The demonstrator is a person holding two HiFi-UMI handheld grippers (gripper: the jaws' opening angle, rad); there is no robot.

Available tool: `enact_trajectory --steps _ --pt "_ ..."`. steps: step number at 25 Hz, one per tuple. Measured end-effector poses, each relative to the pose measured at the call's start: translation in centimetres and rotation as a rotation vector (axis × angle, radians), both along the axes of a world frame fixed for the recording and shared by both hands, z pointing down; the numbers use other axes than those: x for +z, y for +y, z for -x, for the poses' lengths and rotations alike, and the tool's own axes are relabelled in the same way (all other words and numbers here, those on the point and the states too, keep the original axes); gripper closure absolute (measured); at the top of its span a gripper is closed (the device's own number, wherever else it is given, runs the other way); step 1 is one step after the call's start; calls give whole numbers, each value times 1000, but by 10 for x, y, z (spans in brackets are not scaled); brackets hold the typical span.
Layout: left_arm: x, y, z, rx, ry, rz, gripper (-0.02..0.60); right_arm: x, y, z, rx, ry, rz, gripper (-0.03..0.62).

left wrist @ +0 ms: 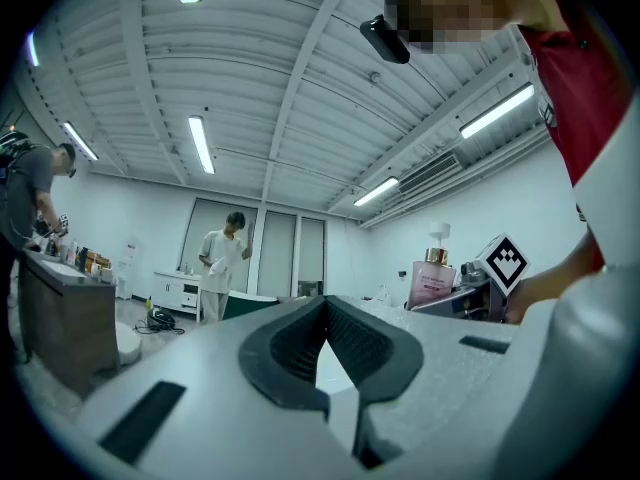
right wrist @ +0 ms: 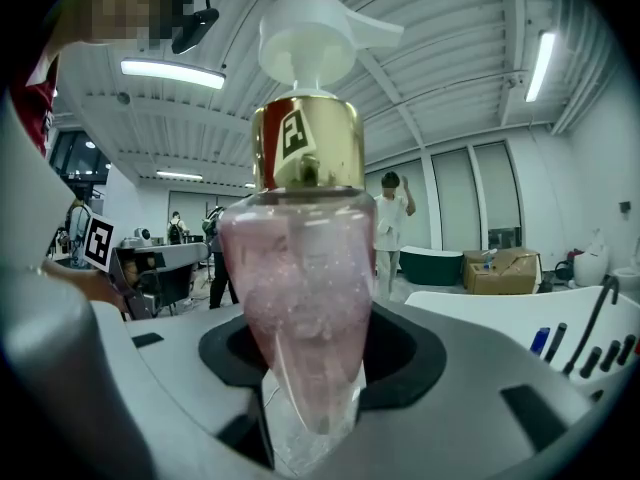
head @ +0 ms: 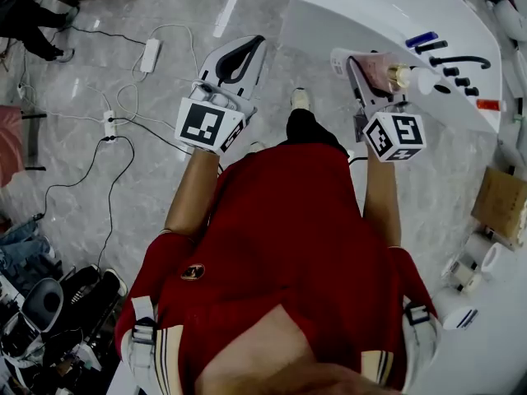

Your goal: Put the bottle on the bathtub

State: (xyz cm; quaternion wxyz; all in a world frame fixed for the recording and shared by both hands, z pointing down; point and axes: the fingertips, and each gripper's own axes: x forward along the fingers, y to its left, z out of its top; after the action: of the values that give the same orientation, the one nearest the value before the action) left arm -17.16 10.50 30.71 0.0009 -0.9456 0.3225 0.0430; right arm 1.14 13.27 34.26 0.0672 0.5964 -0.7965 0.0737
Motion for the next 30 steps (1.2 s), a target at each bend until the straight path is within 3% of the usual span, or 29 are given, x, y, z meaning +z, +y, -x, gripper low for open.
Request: enact_trajectory --steps 9,19,30 --pt "6 -91 -48 -57 -39 18 574 18 -97 -55 -45 19 8 375" --pt "23 -195 -126 -115 -54 58 574 46 -209 -130 -109 67 41 375" --pt "42 -268 -182 -183 -79 77 574 85 -296 -174 -197 100 79 375"
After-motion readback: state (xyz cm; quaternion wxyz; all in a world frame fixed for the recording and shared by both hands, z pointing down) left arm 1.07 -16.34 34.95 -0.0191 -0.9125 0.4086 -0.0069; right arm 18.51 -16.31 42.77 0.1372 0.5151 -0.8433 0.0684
